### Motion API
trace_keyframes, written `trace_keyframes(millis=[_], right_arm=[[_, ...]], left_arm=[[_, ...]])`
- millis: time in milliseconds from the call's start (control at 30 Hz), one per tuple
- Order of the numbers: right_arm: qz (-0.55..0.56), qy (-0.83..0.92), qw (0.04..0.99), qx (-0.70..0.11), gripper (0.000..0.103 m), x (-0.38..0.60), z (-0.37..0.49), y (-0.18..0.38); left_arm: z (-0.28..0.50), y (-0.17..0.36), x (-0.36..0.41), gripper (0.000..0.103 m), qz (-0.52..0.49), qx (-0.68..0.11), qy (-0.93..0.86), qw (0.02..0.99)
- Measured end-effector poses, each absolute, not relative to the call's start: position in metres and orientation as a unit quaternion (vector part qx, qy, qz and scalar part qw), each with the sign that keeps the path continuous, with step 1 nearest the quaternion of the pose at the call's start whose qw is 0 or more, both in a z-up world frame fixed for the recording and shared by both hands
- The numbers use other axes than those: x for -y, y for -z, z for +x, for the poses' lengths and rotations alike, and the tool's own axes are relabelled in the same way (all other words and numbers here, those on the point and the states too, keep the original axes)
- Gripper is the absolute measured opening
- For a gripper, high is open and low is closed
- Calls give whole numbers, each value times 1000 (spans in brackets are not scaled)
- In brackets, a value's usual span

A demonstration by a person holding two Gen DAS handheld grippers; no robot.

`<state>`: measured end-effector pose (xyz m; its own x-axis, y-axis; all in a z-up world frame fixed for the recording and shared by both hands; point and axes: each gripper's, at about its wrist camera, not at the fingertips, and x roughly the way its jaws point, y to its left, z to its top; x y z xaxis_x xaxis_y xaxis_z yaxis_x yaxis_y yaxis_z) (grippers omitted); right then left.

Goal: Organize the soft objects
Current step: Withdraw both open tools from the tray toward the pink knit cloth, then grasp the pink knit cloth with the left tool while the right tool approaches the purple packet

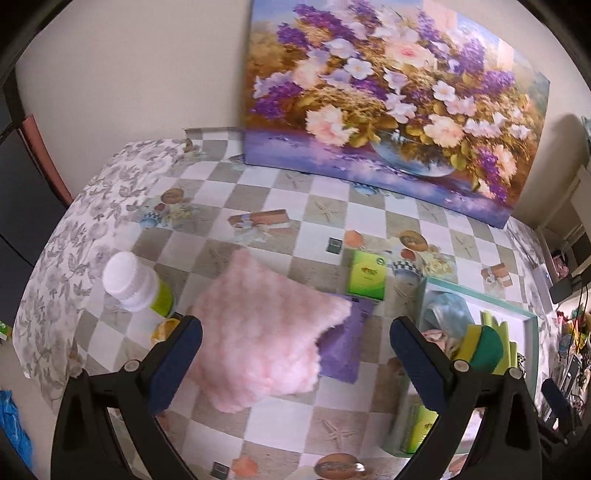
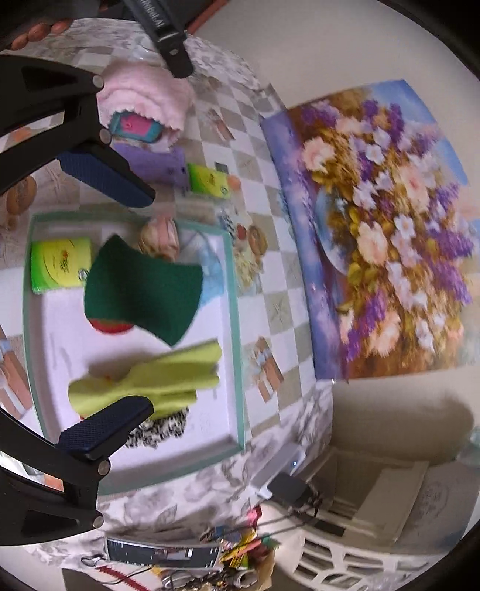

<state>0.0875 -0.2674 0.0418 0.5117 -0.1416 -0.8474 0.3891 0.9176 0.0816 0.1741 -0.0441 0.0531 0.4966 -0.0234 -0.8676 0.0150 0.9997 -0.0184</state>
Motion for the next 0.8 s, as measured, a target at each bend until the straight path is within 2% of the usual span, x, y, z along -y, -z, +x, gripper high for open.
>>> trace_keyframes(millis=[267, 633, 800], right_arm=[[106, 122, 848, -505, 103, 219, 109, -37], [103, 61, 839, -531, 103, 157, 142, -28], [85, 64, 835, -541, 103, 155, 144, -16]], left_arm=[[179, -53, 10, 101, 4, -507, -8, 862], [181, -28, -41, 101, -73, -543, -12, 837], [185, -10, -40, 101, -97, -563, 2, 821]])
